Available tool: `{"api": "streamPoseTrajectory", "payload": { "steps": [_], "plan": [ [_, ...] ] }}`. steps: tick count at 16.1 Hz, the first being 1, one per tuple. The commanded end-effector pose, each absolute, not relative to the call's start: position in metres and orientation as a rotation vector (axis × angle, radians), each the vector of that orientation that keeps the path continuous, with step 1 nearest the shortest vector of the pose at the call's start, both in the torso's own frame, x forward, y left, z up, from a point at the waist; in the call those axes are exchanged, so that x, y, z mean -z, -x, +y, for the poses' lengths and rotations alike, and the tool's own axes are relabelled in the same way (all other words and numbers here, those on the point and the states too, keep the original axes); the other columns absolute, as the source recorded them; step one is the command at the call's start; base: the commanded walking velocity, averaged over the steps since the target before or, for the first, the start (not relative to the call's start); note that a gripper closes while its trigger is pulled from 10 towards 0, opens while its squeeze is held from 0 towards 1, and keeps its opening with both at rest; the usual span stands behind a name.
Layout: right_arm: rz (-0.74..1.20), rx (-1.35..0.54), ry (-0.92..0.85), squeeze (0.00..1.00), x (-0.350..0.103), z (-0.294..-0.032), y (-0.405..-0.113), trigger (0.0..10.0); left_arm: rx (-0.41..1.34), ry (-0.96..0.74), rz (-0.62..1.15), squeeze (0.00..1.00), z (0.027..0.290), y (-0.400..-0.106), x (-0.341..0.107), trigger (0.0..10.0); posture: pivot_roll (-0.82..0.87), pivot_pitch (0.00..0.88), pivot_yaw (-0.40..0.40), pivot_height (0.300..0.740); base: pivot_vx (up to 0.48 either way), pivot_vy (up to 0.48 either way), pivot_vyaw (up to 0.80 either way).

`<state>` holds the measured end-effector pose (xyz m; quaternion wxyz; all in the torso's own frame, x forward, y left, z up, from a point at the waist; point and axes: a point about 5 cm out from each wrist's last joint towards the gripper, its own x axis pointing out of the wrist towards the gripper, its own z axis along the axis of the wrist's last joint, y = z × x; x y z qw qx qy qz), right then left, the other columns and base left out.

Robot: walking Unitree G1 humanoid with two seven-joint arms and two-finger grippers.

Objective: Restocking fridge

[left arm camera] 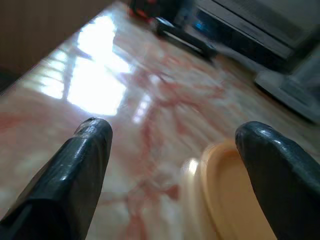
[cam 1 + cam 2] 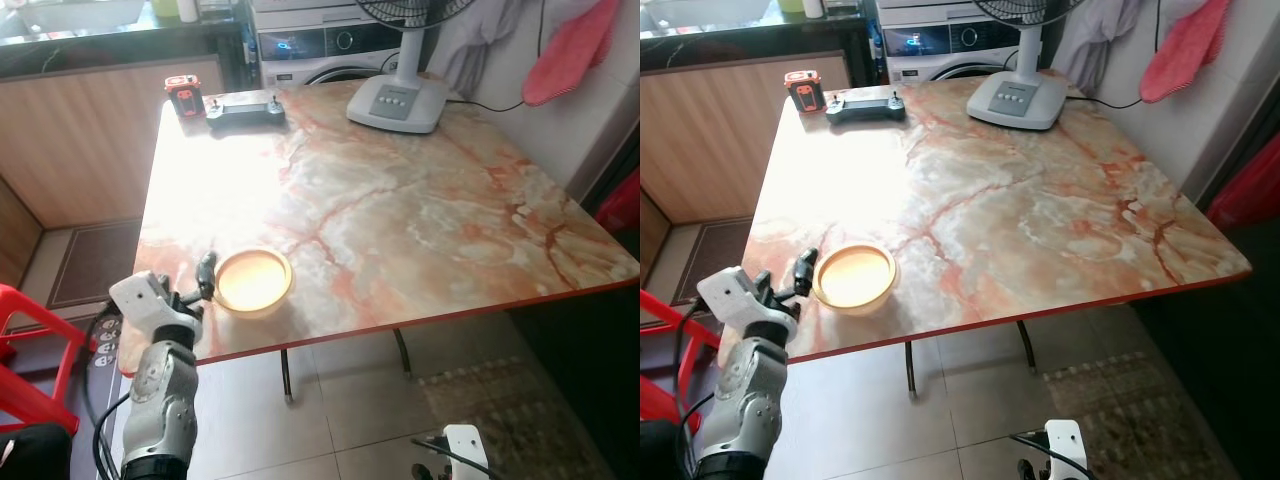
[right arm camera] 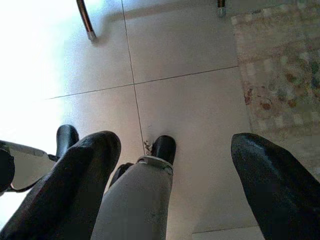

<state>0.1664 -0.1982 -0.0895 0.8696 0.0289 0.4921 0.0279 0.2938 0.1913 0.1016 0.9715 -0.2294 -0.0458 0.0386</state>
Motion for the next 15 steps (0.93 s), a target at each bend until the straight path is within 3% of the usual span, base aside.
{"api": "streamPoseTrajectory", "payload": {
  "steps": [1, 15],
  "plan": [
    [1.041, -0.059, -0.058, 0.0, 0.09, -0.199, -0.165, 10.0, 0.001, 0.466, -0.064, 0.0, 0.185, -0.294, -0.098, 10.0, 0.06, 0.042, 0.004, 0.74, 0.0, 0.0, 0.0],
    [1.032, -0.072, -0.021, 0.0, 0.088, -0.203, -0.168, 10.0, 0.104, 0.587, -0.047, 0.0, 0.178, -0.305, -0.086, 10.0, 0.04, 0.044, -0.019, 0.74, 0.0, 0.0, 0.0]
  ]
}}
